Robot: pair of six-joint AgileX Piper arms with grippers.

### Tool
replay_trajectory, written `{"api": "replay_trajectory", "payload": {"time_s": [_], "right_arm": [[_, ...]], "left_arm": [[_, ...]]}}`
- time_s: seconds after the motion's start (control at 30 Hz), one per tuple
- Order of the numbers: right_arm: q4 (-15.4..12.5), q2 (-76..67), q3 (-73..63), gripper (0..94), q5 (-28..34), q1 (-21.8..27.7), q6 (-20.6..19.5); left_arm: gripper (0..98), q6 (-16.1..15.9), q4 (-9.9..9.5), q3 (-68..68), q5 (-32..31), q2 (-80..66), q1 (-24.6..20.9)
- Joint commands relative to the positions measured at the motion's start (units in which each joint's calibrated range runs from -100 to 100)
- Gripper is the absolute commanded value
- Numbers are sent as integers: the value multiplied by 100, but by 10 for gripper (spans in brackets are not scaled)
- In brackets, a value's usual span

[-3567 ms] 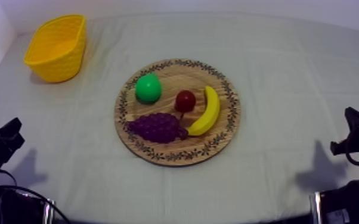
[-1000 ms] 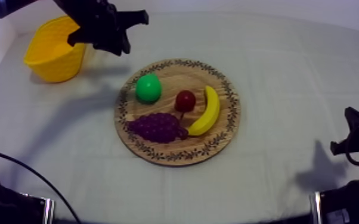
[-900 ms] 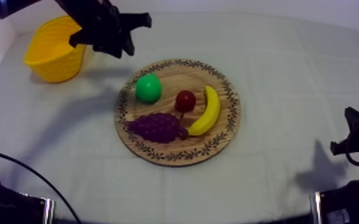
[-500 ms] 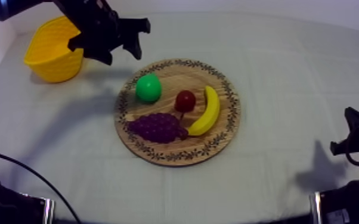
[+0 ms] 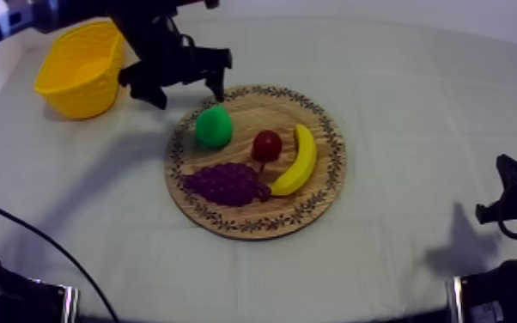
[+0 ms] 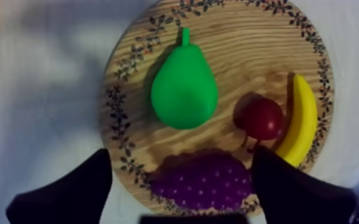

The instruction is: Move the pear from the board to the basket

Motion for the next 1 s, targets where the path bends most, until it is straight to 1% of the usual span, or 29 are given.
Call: {"api": "replay_trajectory", "payload": {"time_s": [0.0, 0.23, 0.57, 0.63, 0.73, 0.97], "right_arm": [[-2, 0, -2, 4, -5, -1, 3], [-2, 0, -2, 4, -5, -1, 3], [-2, 0, -2, 4, -5, -1, 3], [-2, 0, -2, 4, -5, -1, 3], [-2, 0, -2, 4, -5, -1, 3], [-2, 0, -2, 4, -5, -1, 1]], "left_arm": [[889, -21, 11, -65, -58, 352, 5], [943, -56, 56, -493, -156, 1228, 11], [941, -56, 85, -1050, -186, 2107, -16], [912, -53, 90, -1092, -186, 2183, -23], [826, -48, 93, -1118, -187, 2248, -27], [569, -81, 103, -1185, -187, 2371, -22]]}}
